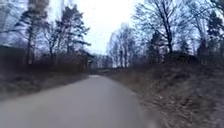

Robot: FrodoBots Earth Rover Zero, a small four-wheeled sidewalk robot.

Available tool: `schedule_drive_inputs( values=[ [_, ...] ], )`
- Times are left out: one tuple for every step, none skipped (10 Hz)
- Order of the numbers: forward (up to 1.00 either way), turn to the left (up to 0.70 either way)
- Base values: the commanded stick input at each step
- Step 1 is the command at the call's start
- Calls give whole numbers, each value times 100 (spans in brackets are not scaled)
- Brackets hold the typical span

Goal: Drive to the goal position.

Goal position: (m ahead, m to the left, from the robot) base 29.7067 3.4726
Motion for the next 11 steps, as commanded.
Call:
schedule_drive_inputs(
  values=[
    [100,0],
    [100,0],
    [100,0],
    [100,0],
    [100,0],
    [100,0],
    [100,0],
    [100,0],
    [100,0],
    [100,0],
    [100,0]
  ],
)
